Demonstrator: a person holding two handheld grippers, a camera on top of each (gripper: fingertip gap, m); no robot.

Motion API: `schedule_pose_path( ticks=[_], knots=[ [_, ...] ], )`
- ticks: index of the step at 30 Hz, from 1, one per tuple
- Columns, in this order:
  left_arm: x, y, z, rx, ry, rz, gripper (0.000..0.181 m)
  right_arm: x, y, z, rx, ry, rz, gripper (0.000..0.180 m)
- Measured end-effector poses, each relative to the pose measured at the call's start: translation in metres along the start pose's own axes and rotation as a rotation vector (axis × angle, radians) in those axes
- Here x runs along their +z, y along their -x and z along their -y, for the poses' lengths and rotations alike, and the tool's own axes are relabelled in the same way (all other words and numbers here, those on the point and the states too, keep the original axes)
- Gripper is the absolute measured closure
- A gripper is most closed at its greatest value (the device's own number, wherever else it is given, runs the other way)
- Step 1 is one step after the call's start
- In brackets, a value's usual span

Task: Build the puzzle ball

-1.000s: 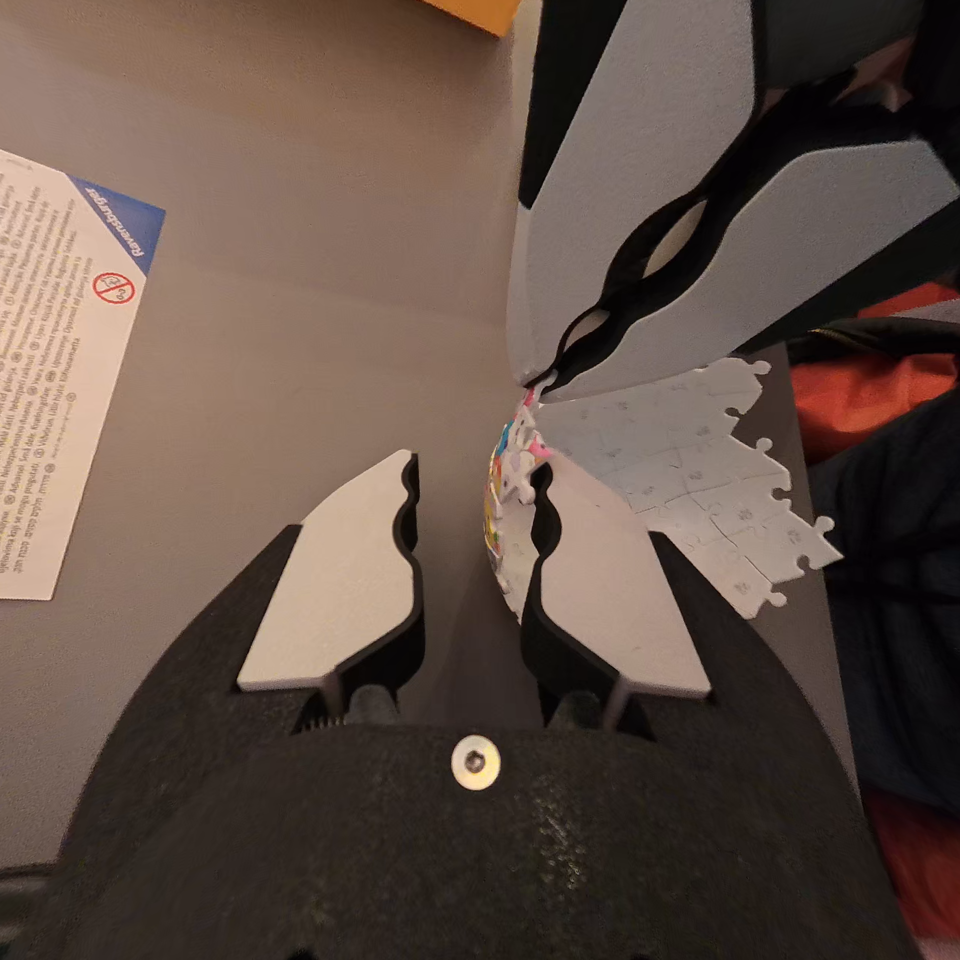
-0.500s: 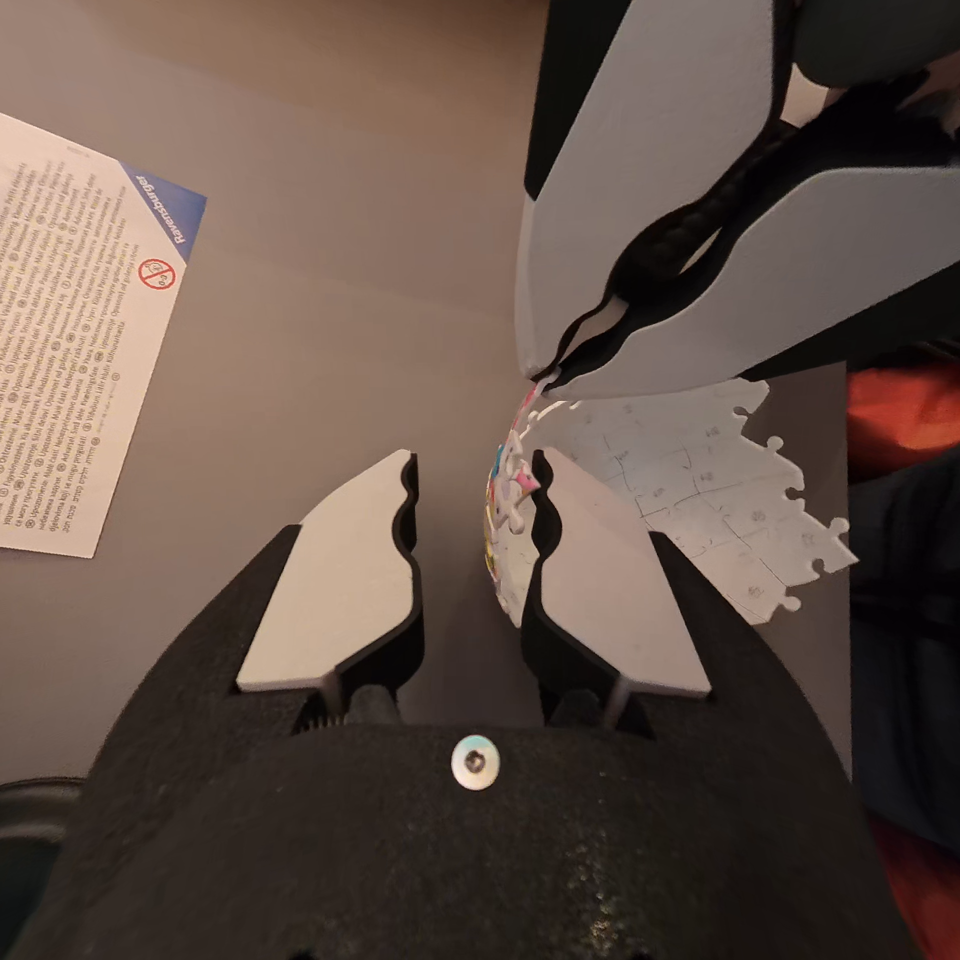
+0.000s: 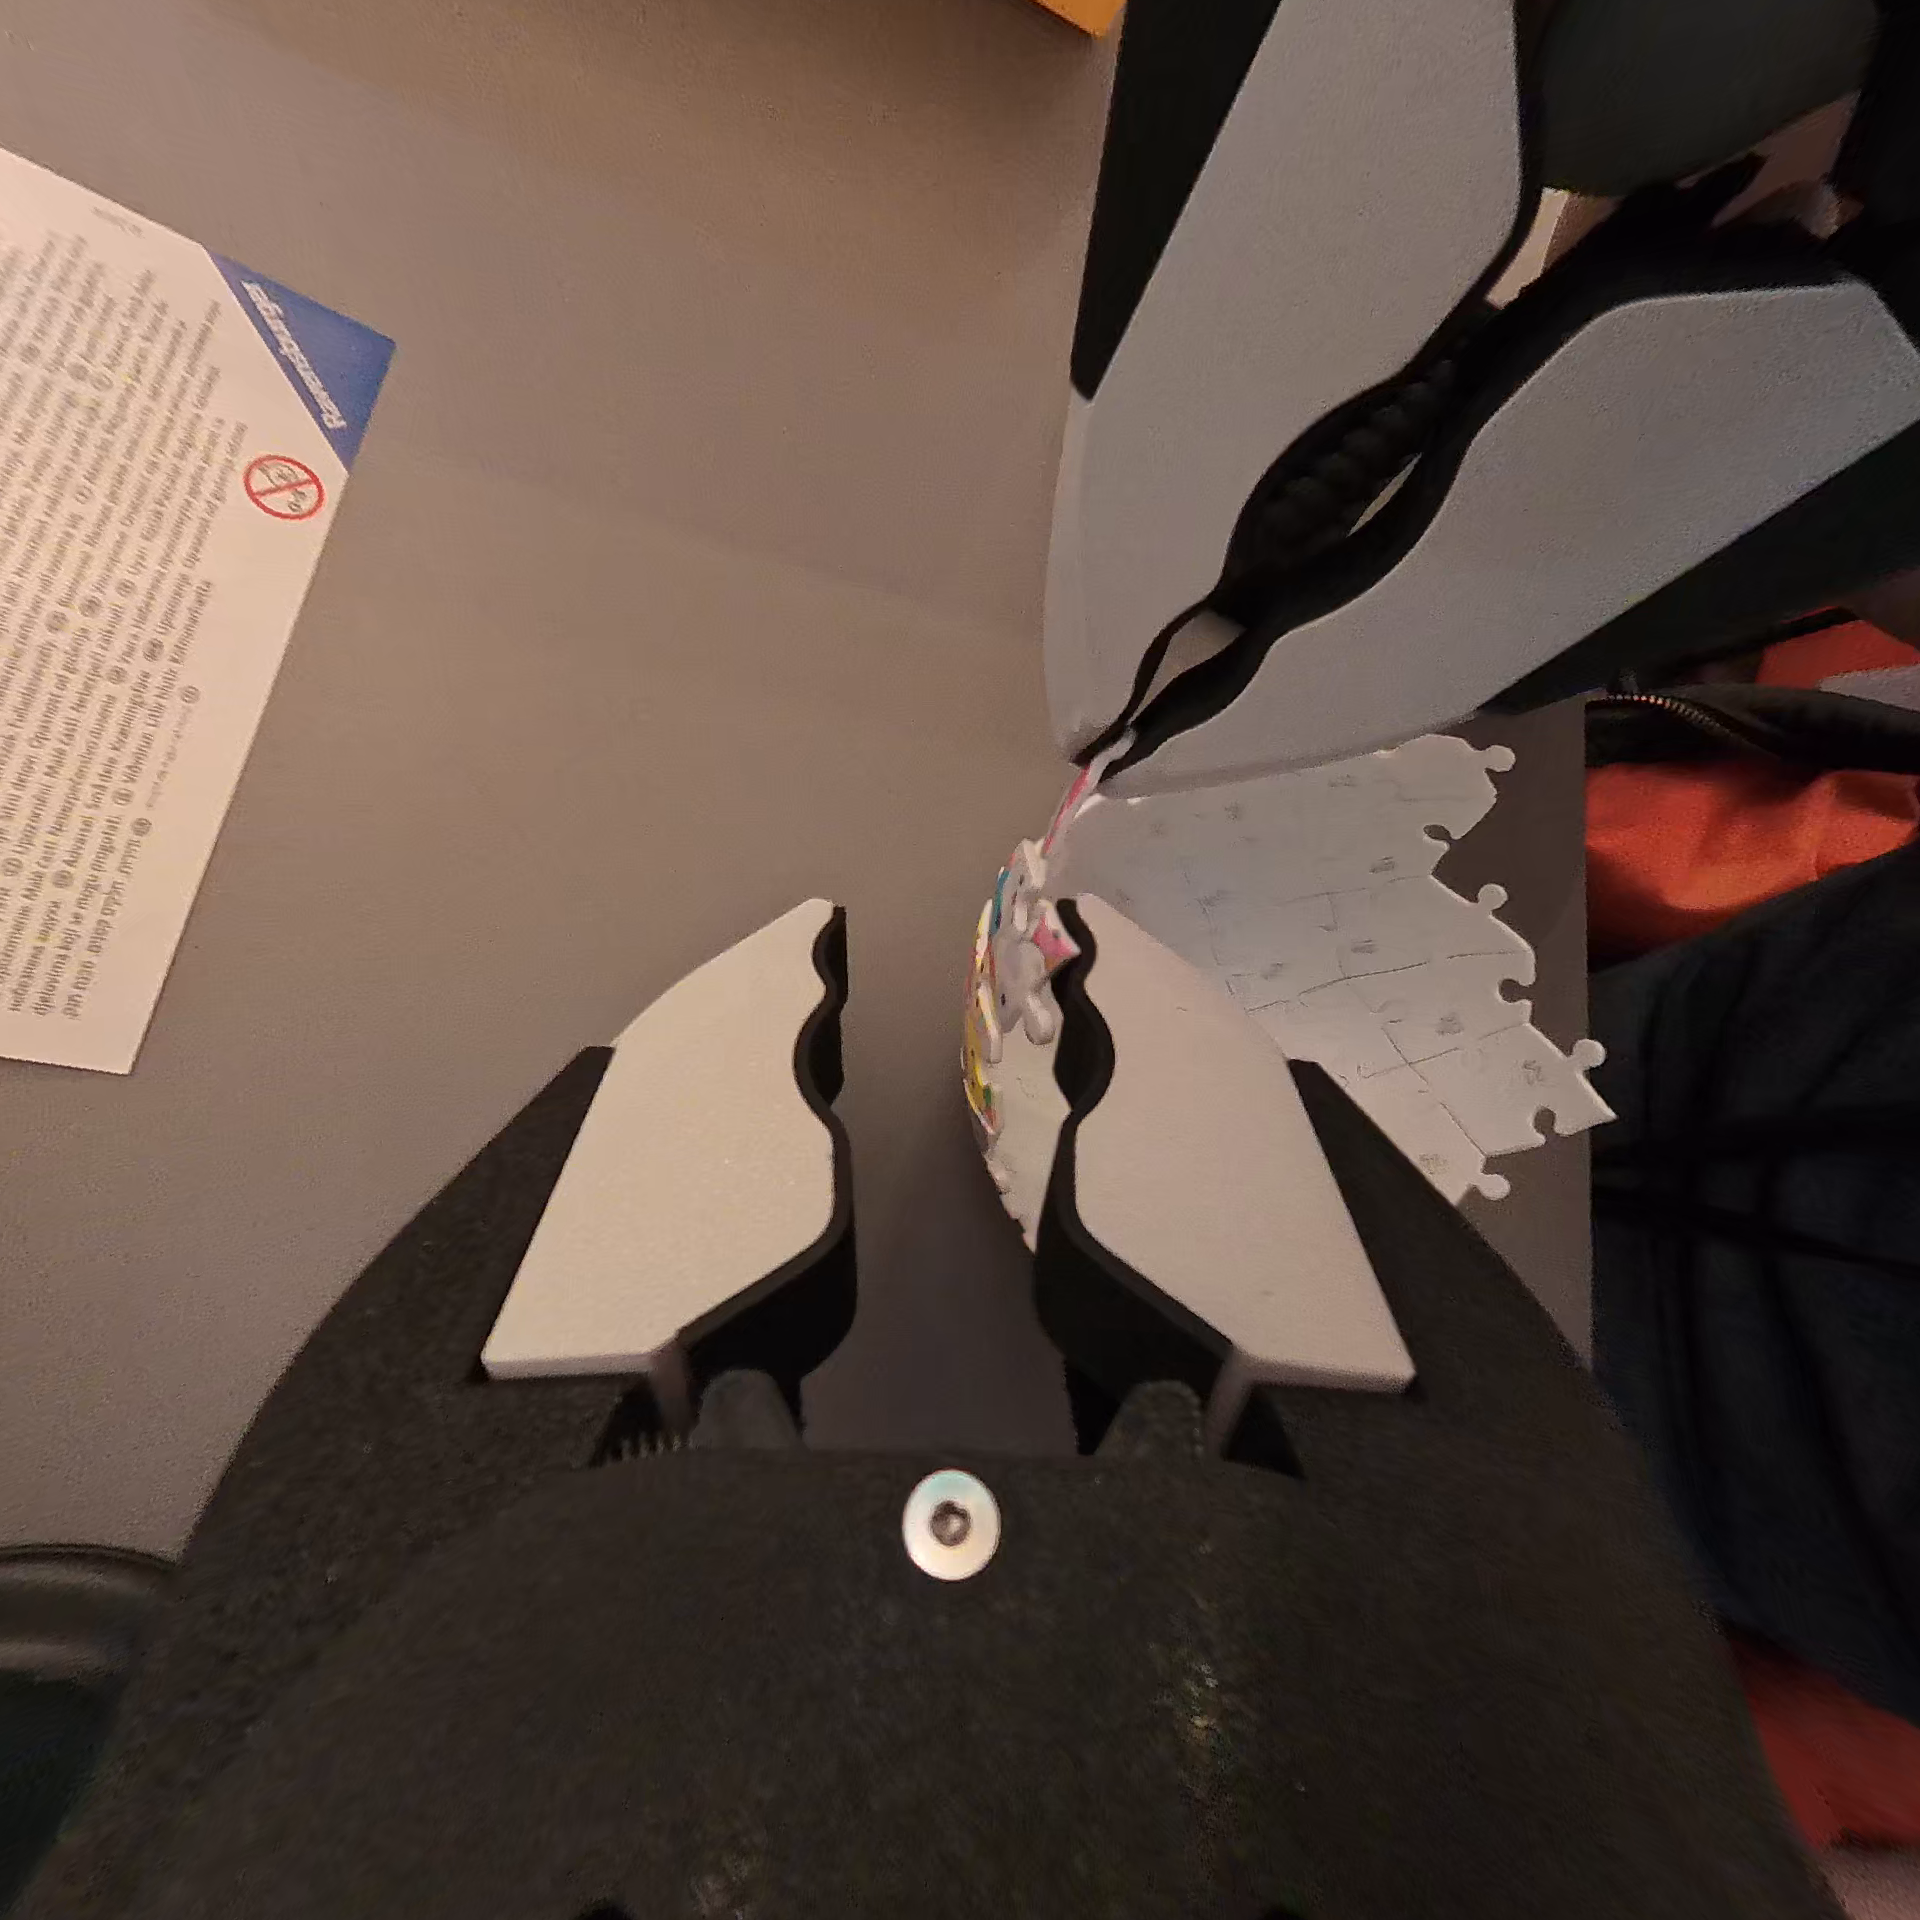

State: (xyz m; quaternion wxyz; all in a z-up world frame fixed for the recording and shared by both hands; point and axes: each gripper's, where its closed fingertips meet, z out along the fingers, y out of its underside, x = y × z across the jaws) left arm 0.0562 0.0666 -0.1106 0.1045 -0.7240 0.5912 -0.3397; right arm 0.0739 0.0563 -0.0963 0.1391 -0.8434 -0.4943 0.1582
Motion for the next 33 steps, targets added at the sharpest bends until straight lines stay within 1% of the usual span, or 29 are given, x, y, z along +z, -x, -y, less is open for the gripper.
schedule_pose_path(
  ticks=[4,7,18,26,33],
  knots=[
    [0.004,-0.002,-0.006,-0.033,0.054,0.013,0.142,0.002,0.0,-0.001,0.011,0.003,0.031,0.176],
    [0.007,-0.004,-0.005,-0.033,0.06,0.02,0.143,0.002,0.0,-0.001,0.013,0.0,0.047,0.176],
    [0.01,-0.003,-0.004,-0.004,0.052,0.011,0.157,0.002,-0.001,0.0,-0.008,0.005,0.03,0.176],
    [0.011,-0.009,-0.003,0.011,0.042,-0.035,0.172,0.003,-0.001,0.002,-0.061,0.002,0.013,0.176],
    [0.011,-0.008,-0.004,0.016,0.043,-0.031,0.173,0.005,-0.003,0.003,-0.099,-0.004,0.008,0.176]
  ],
)
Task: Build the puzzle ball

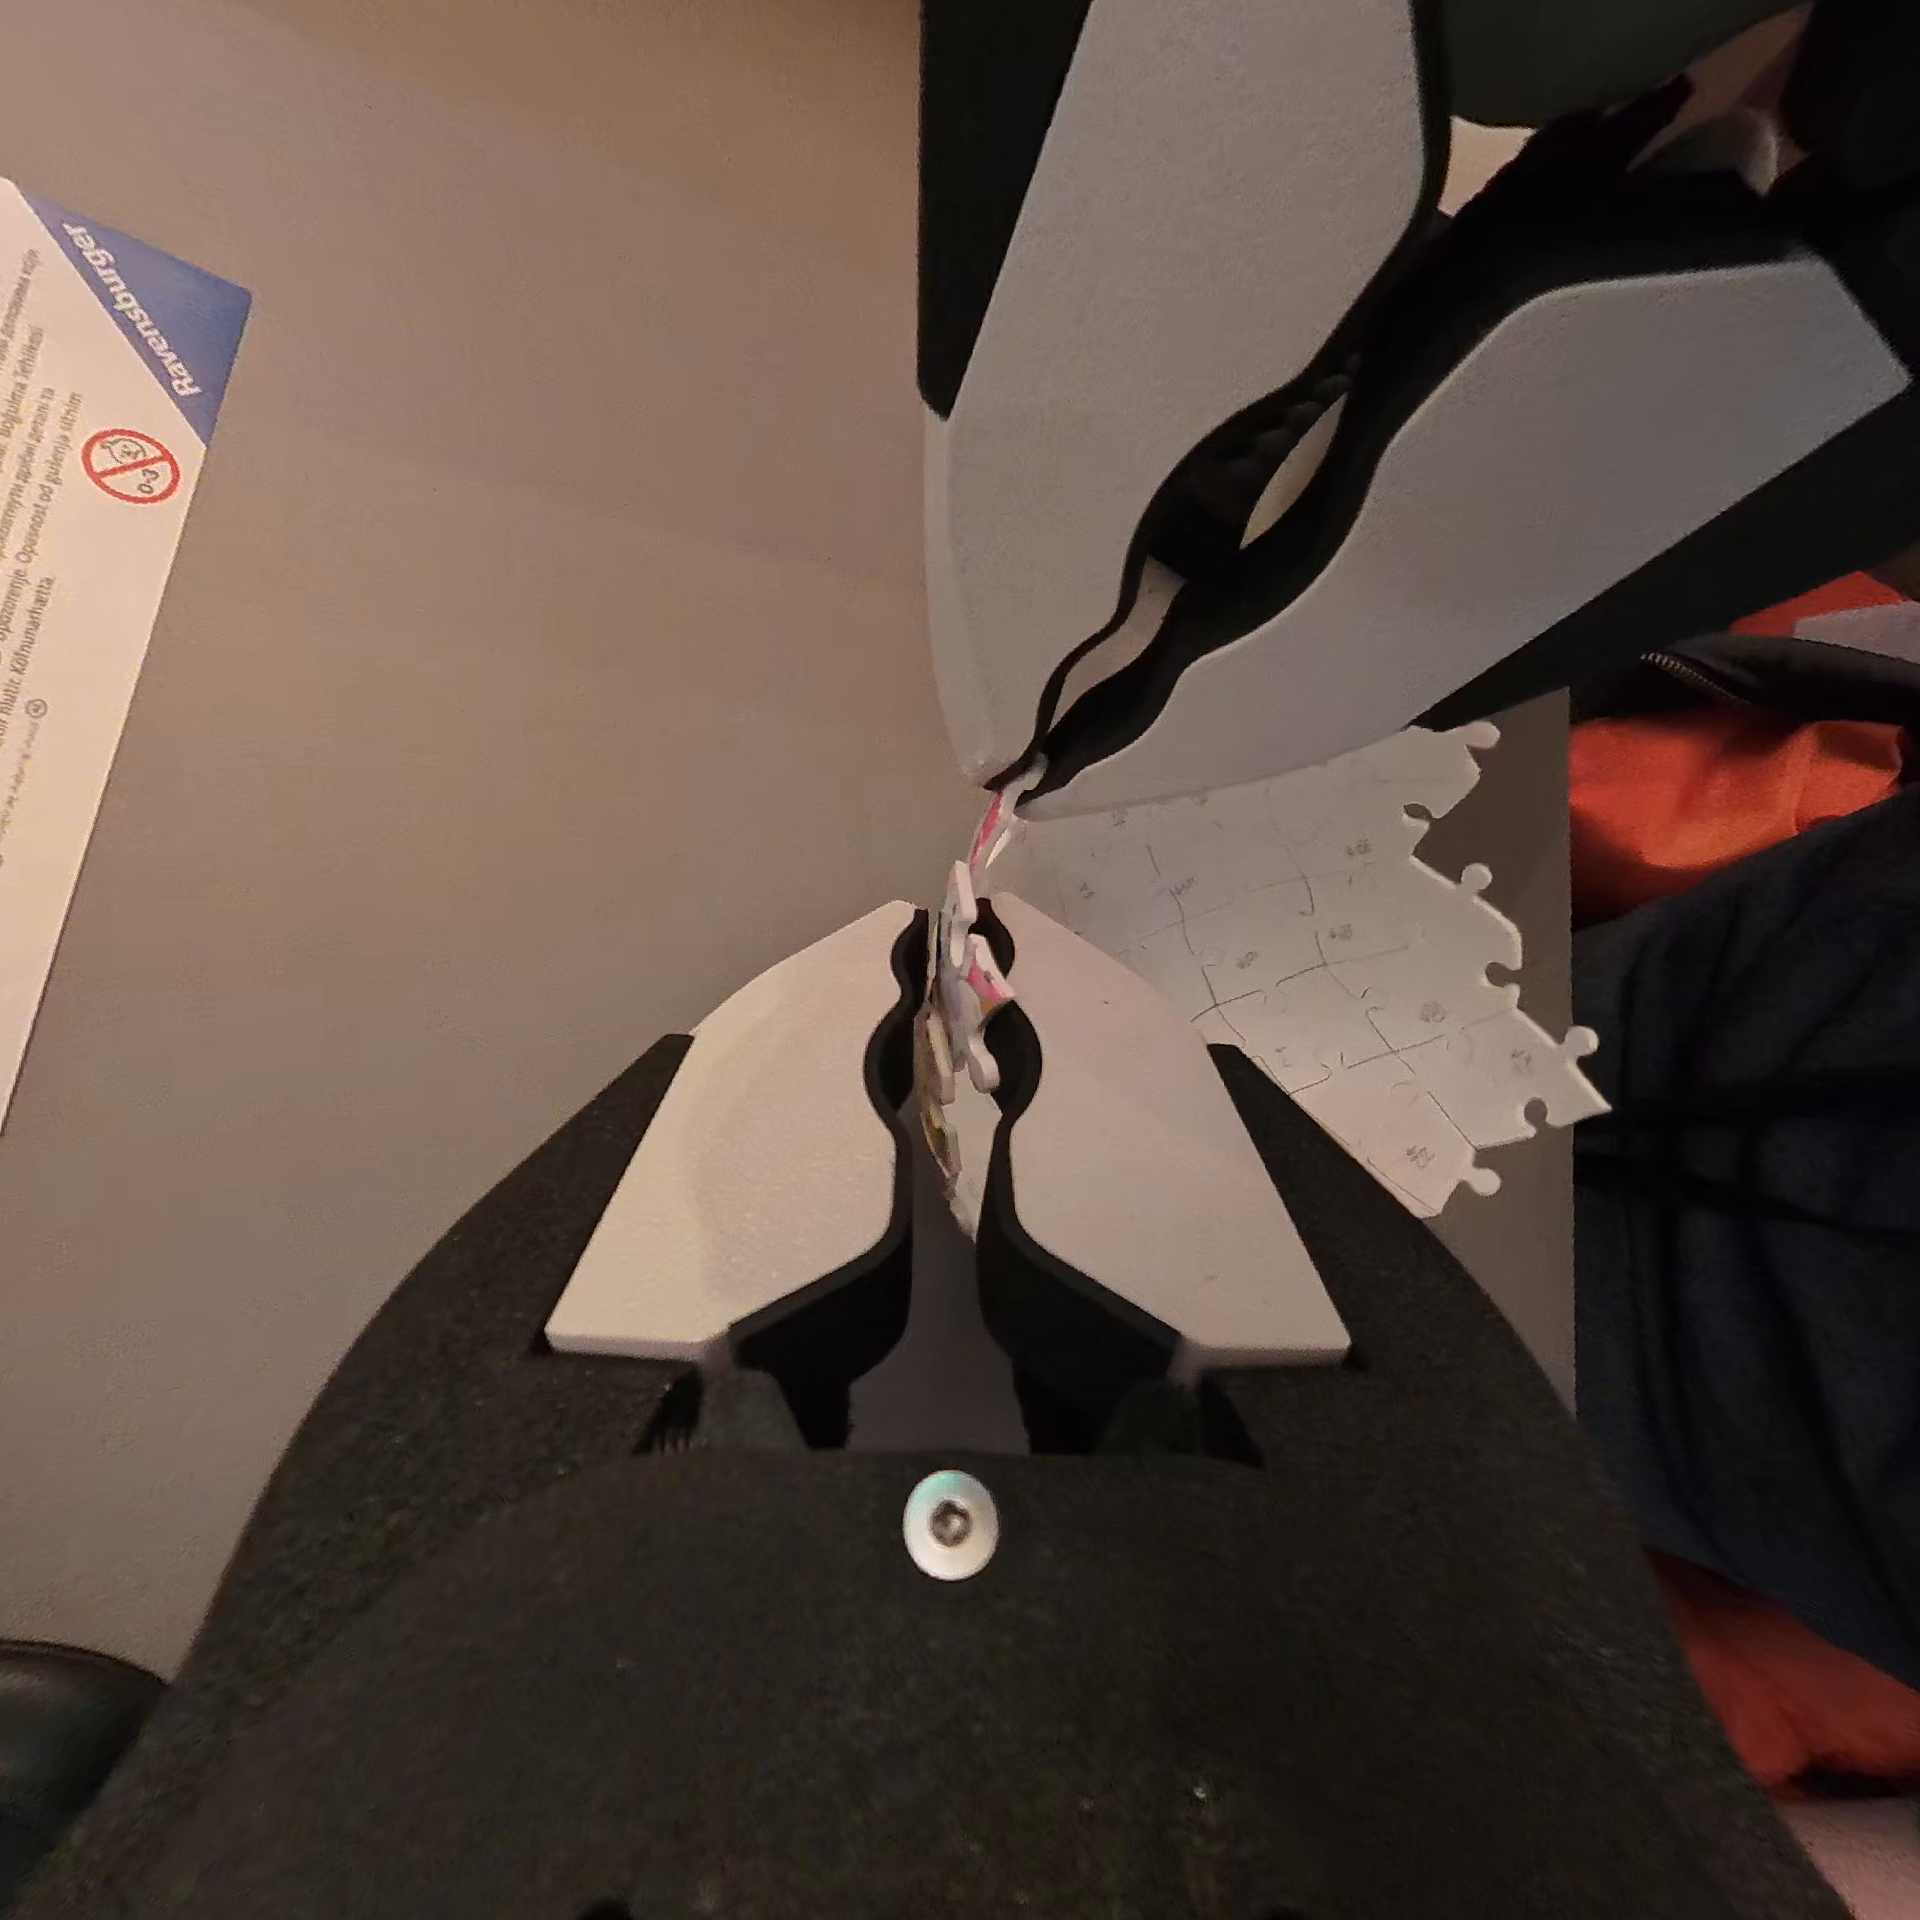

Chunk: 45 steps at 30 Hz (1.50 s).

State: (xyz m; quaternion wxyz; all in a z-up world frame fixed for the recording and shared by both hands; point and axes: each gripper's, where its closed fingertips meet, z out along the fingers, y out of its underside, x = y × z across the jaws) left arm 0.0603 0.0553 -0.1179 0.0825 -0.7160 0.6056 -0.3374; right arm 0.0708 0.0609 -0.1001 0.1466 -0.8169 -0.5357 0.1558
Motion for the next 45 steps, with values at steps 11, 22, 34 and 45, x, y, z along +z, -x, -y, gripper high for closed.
schedule_pose_path(
  ticks=[11,22,34,45],
  knots=[
    [0.001,0.003,-0.003,0.007,0.015,0.021,0.174,-0.009,-0.002,-0.001,0.007,-0.052,0.016,0.168],
    [0.001,0.002,-0.001,0.016,0.014,0.022,0.174,0.004,-0.002,-0.002,0.058,-0.487,0.115,0.161],
    [0.001,-0.001,0.0,0.027,0.007,-0.001,0.173,0.008,0.001,0.003,0.076,-0.487,0.187,0.176],
    [0.003,0.0,0.0,0.053,0.018,0.021,0.175,0.003,-0.003,0.0,-0.016,-0.331,0.081,0.176]
  ],
)
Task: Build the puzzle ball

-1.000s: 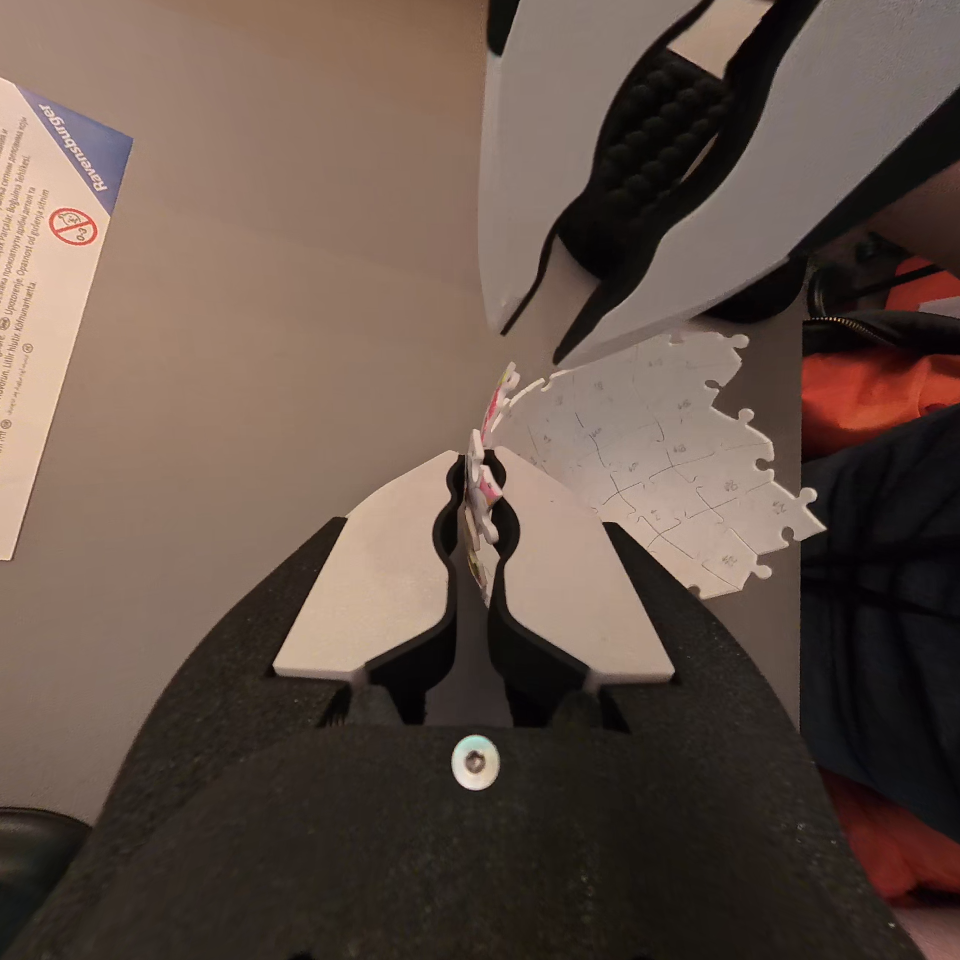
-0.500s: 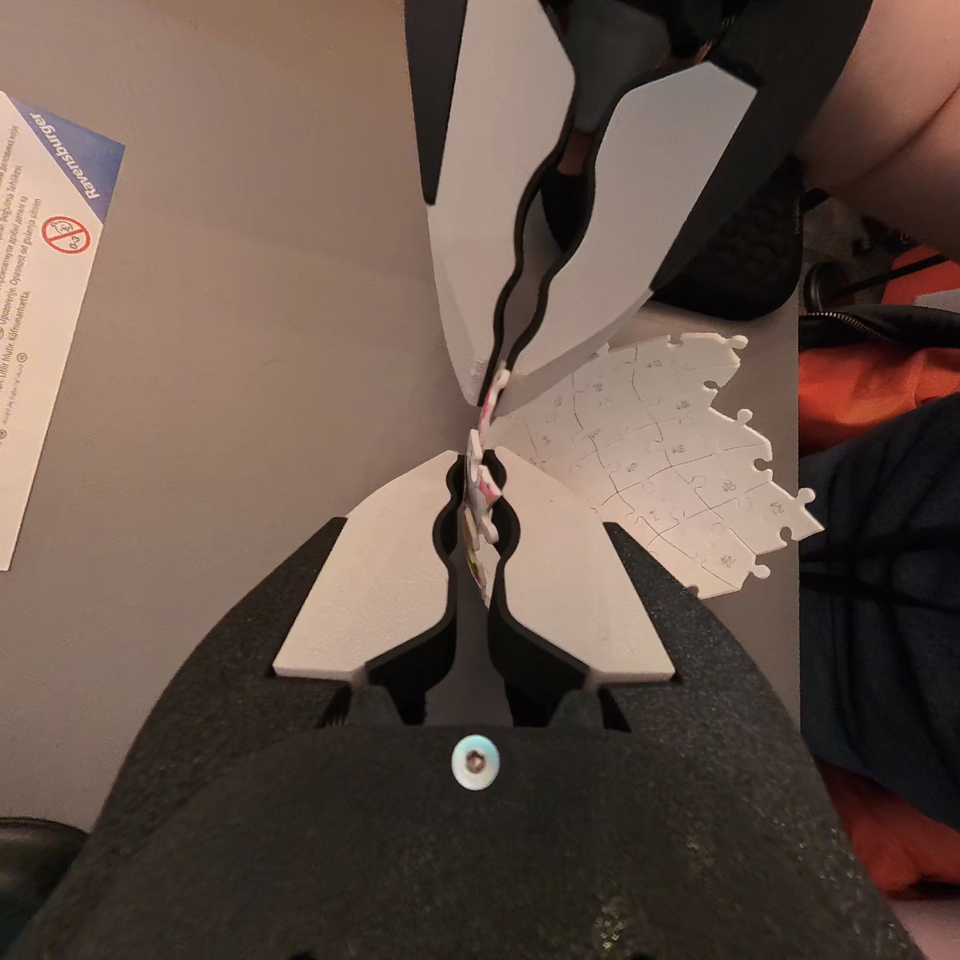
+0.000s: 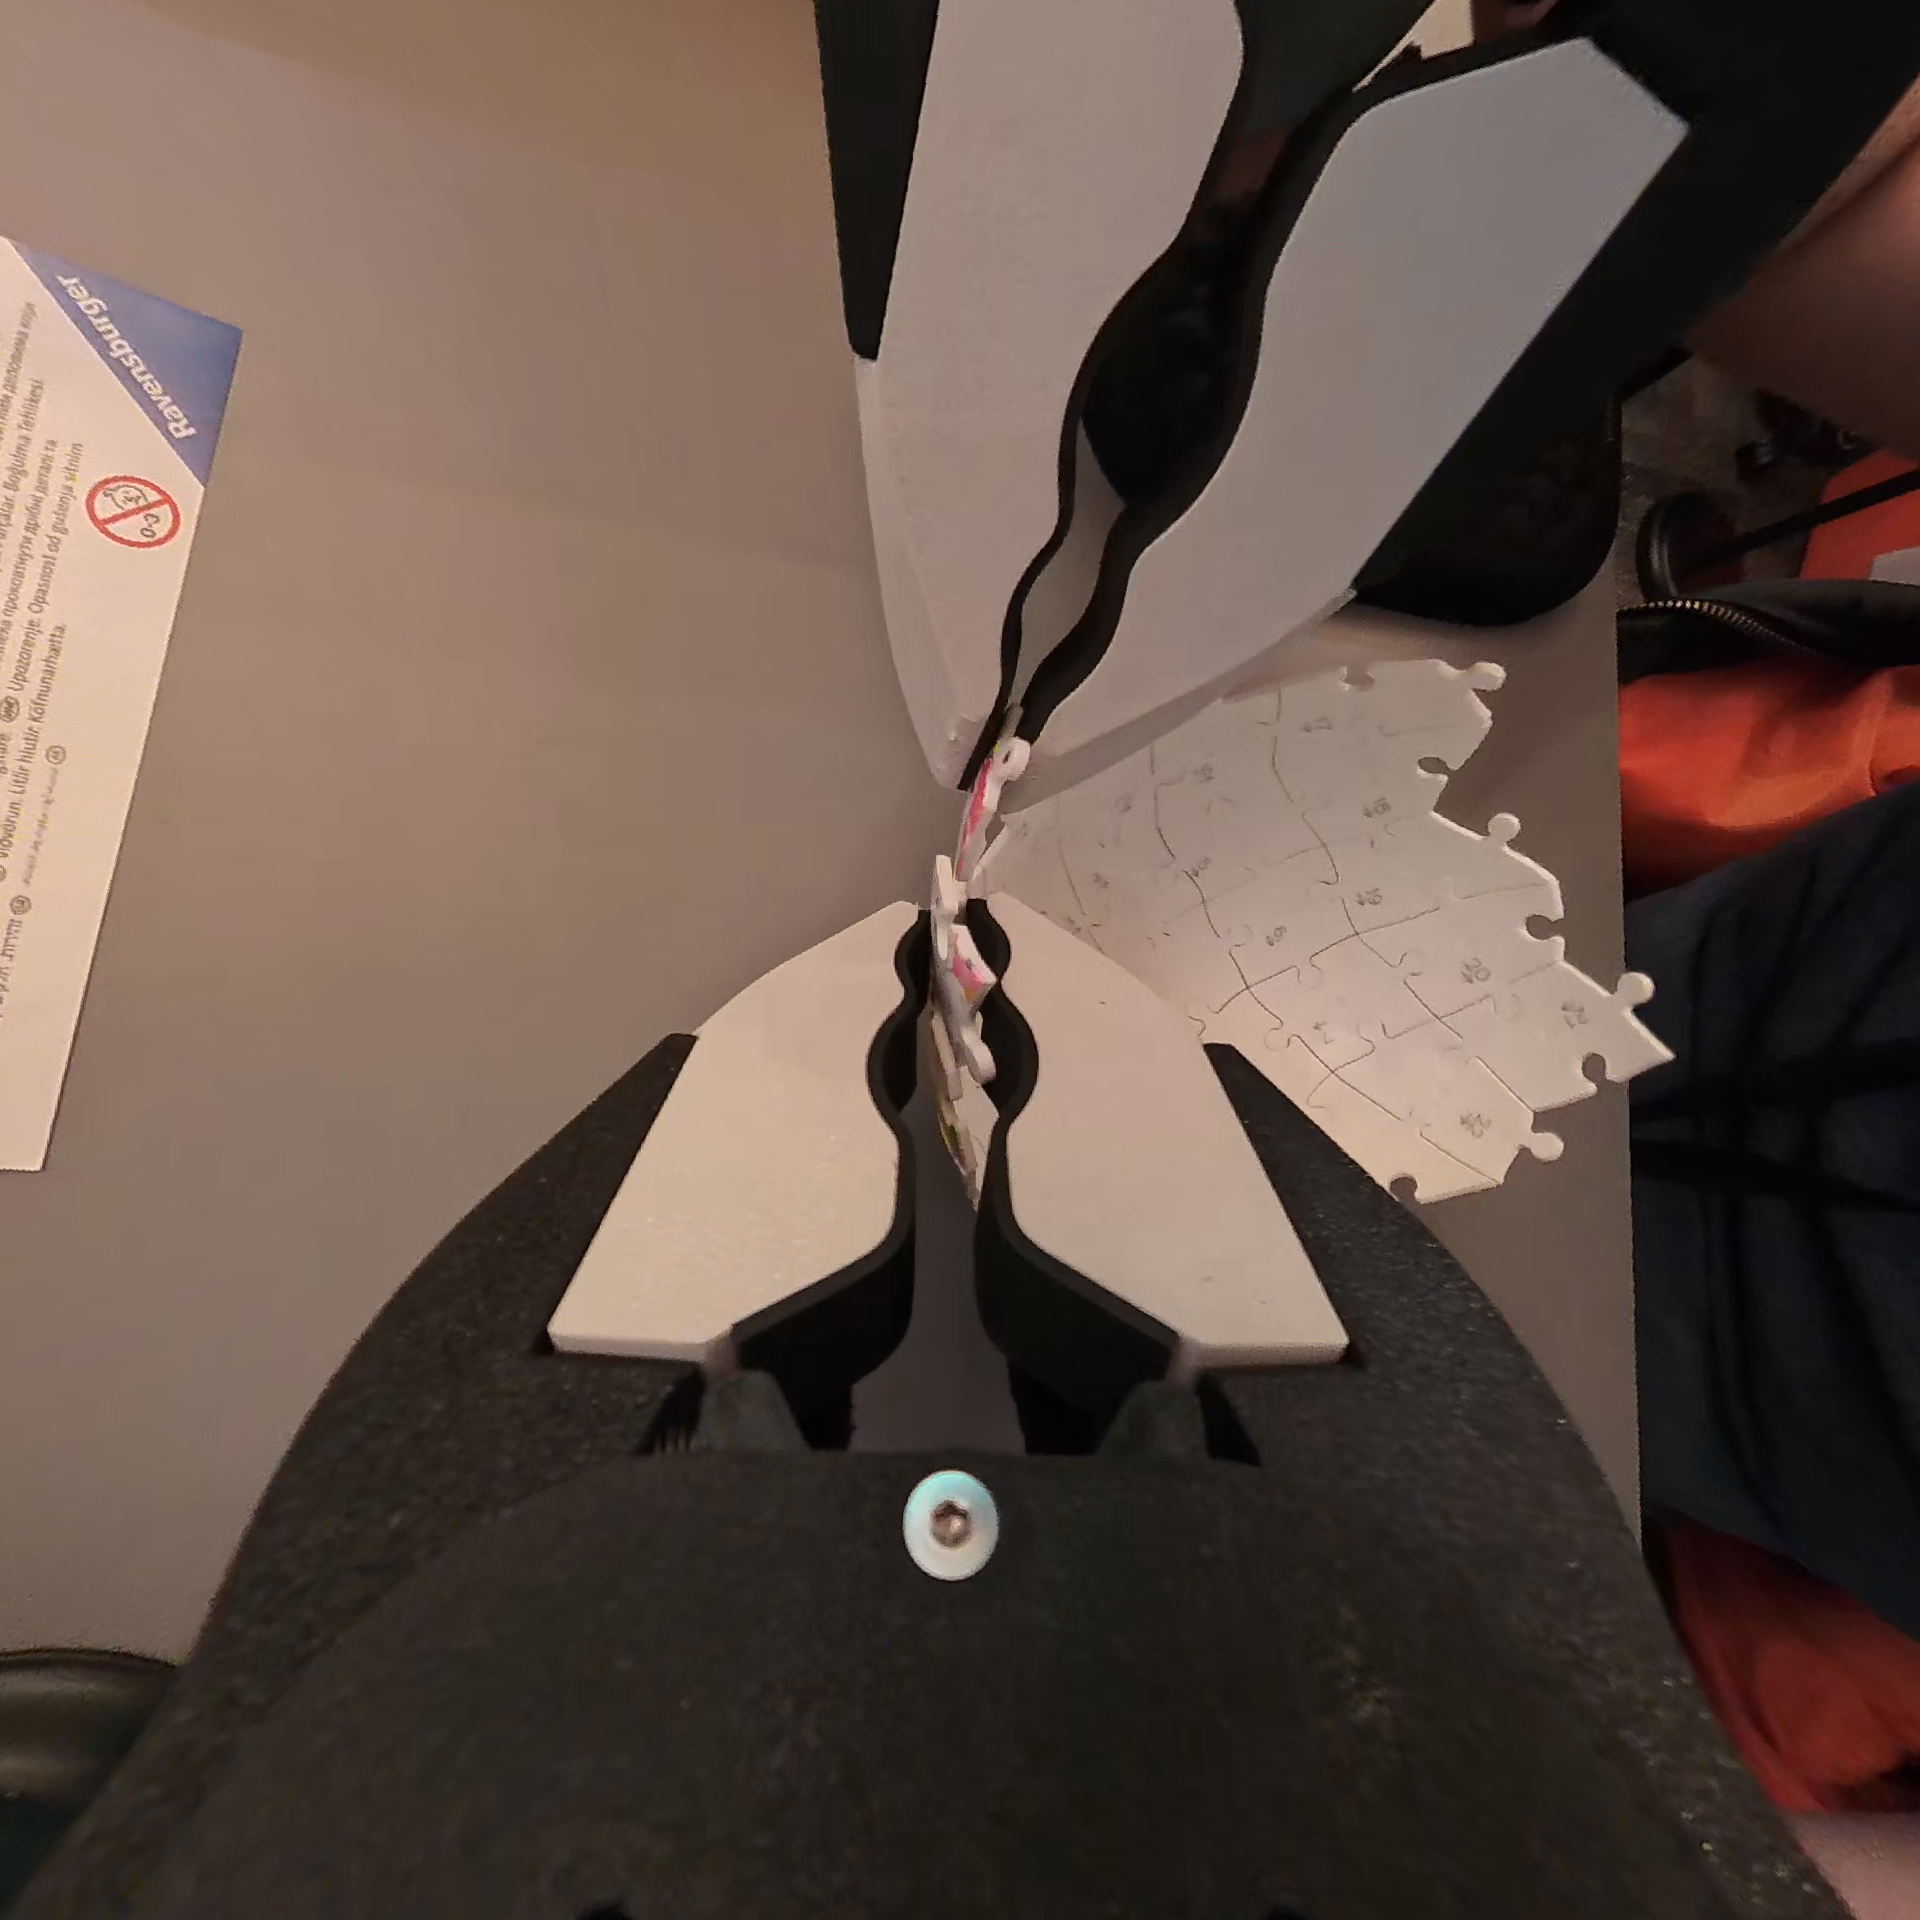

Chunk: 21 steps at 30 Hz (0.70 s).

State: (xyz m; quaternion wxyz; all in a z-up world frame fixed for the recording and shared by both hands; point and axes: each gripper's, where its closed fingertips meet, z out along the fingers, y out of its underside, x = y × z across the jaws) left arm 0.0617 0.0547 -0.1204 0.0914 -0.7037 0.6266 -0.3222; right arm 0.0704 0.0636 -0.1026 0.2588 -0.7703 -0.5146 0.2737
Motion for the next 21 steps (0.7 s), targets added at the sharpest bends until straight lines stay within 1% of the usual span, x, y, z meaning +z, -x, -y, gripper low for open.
schedule_pose_path(
  ticks=[16,21],
  knots=[
    [0.0007,-0.0017,-0.001,0.018,0.009,0.001,0.175,0.0007,0.0012,-0.0029,0.017,0.109,0.028,0.176],
    [0.0001,-0.0041,-0.002,0.034,0.017,-0.005,0.17,0.0025,0.002,-0.0022,0.034,0.106,0.026,0.176]
  ],
)
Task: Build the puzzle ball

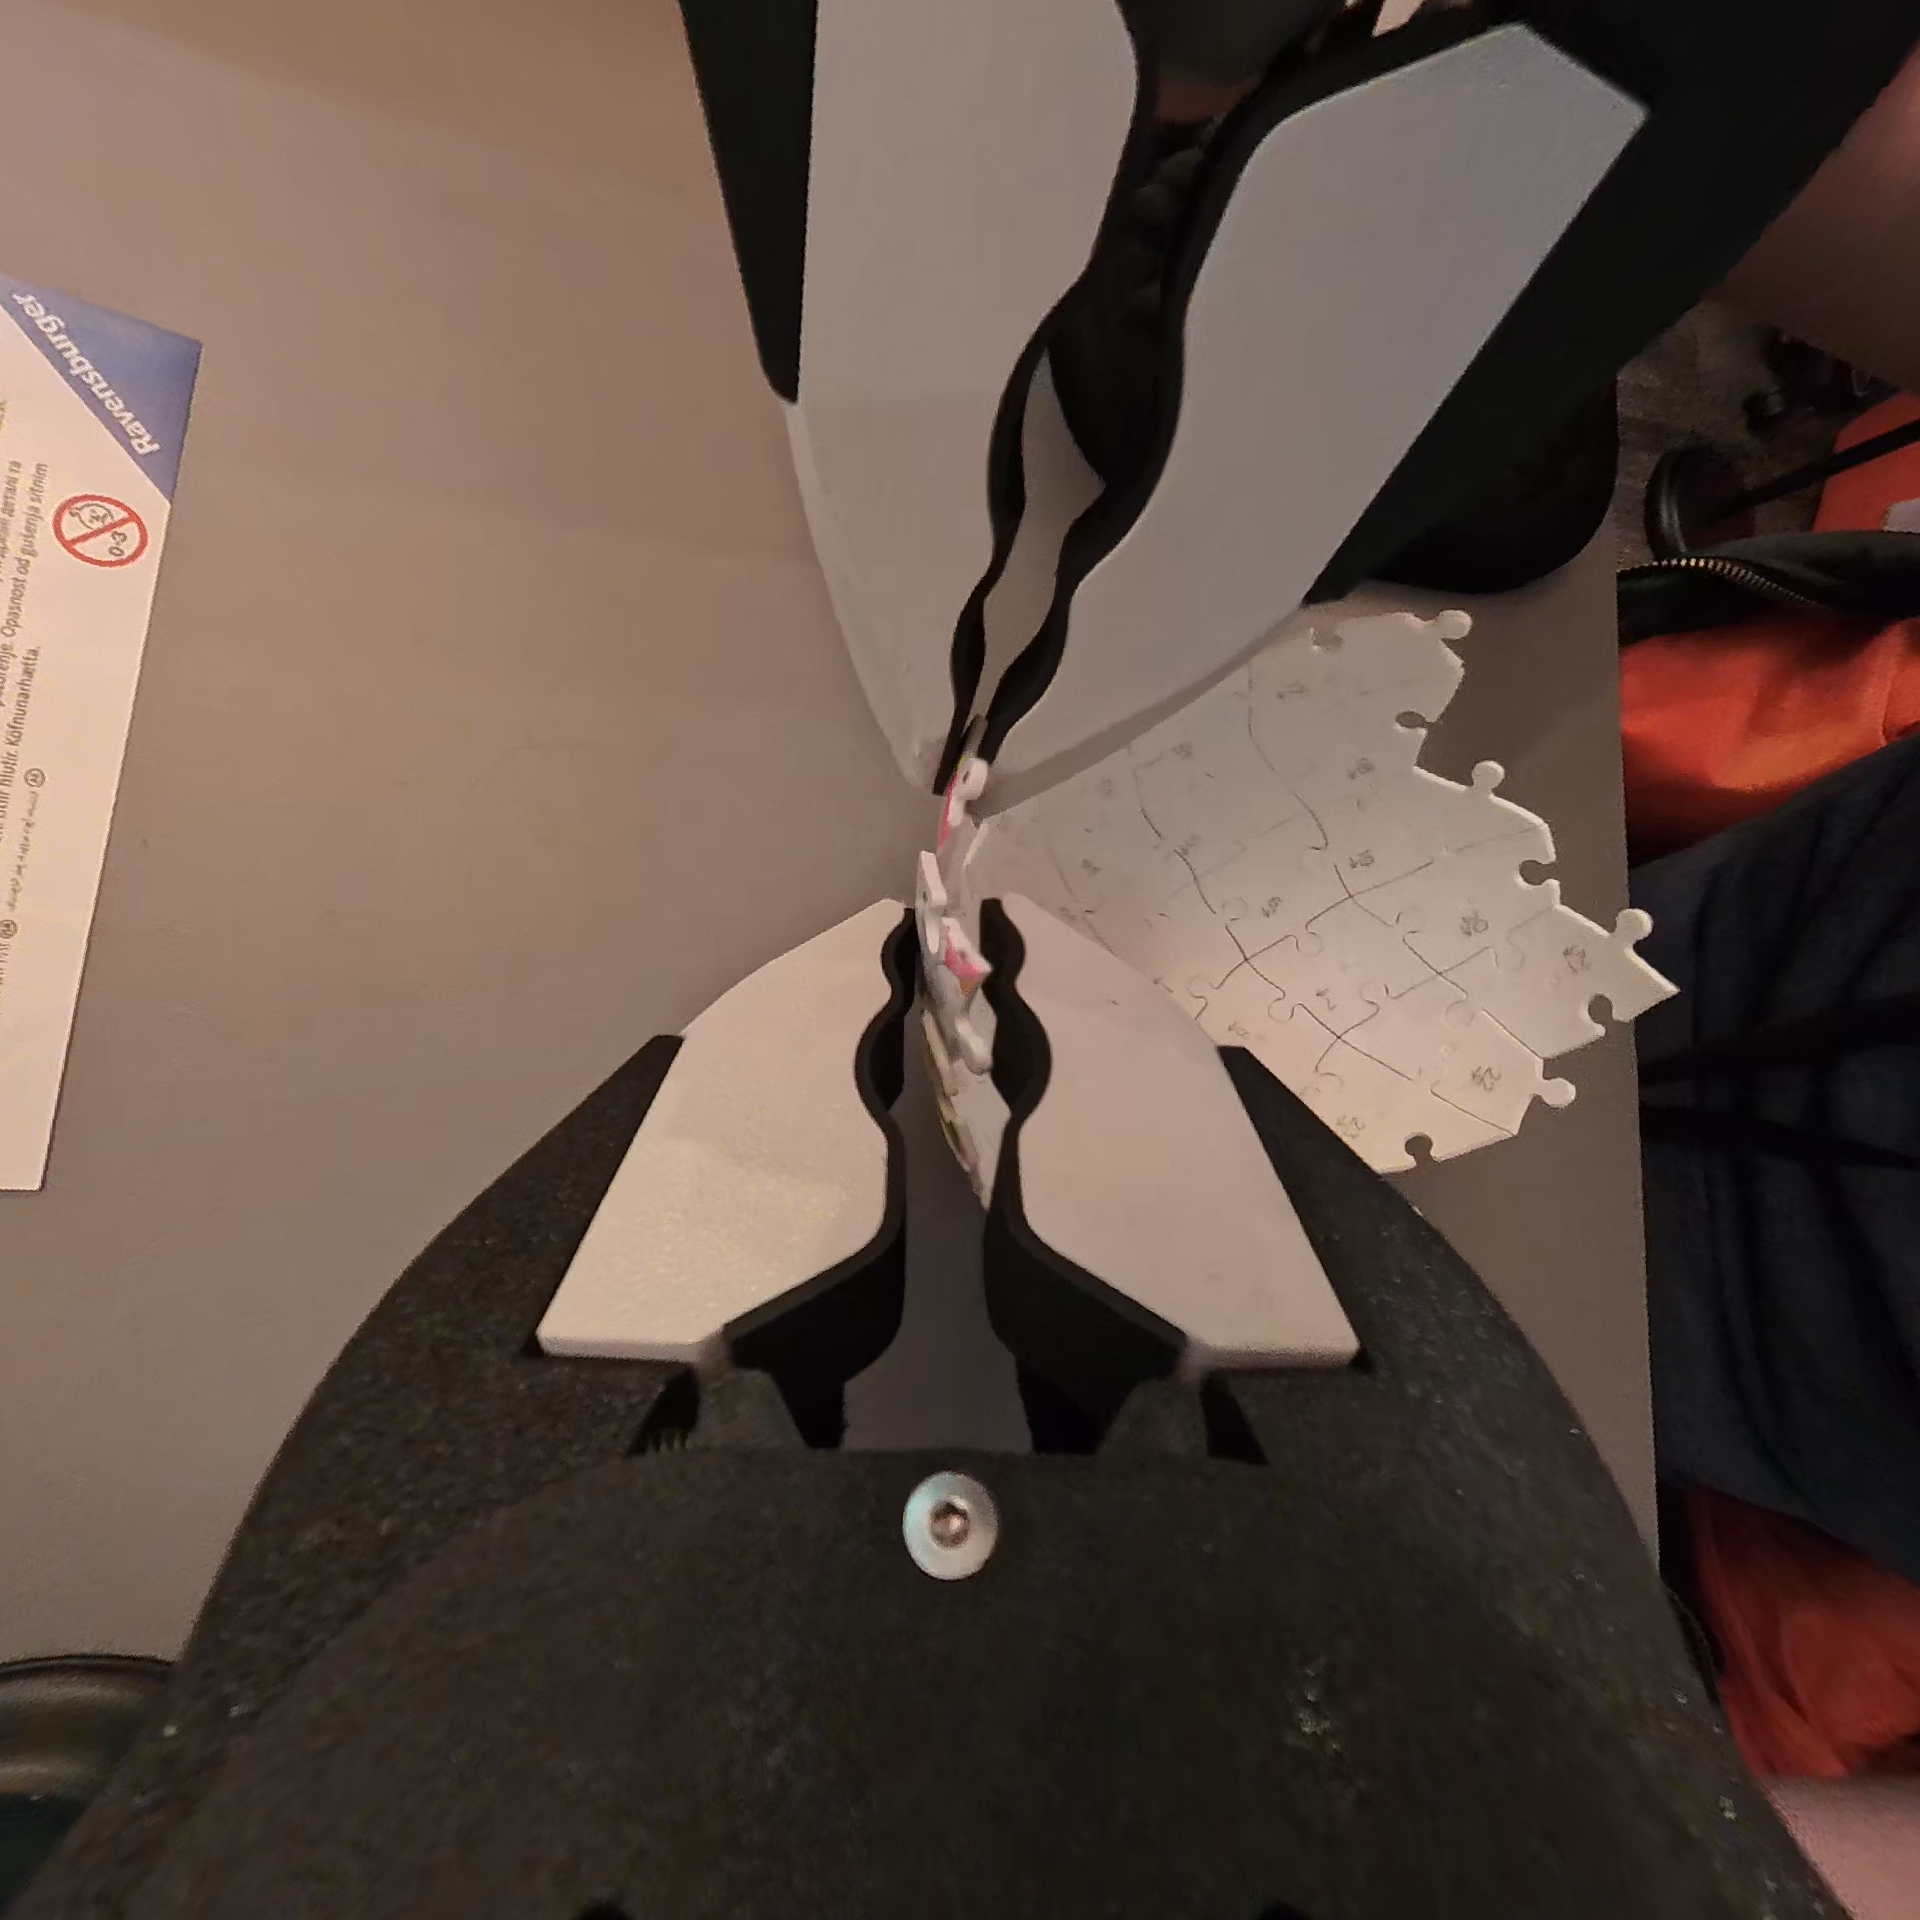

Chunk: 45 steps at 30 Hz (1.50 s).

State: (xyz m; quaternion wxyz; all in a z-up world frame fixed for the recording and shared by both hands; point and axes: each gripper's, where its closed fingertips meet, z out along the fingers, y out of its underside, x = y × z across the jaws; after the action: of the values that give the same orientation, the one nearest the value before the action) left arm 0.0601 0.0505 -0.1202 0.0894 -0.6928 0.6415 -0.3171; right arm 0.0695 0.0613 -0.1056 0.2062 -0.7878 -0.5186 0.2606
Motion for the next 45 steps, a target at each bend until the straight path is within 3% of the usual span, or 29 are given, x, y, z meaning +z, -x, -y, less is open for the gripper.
schedule_pose_path(
  ticks=[29,45],
  knots=[
    [0.001,0.002,-0.002,0.056,0.014,0.017,0.175,0.004,0.001,0.002,-0.012,-0.03,-0.041,0.176],
    [0.003,0.0,-0.001,0.076,0.027,0.029,0.176,0.004,0.003,0.012,-0.146,-0.109,-0.053,0.173]
  ],
)
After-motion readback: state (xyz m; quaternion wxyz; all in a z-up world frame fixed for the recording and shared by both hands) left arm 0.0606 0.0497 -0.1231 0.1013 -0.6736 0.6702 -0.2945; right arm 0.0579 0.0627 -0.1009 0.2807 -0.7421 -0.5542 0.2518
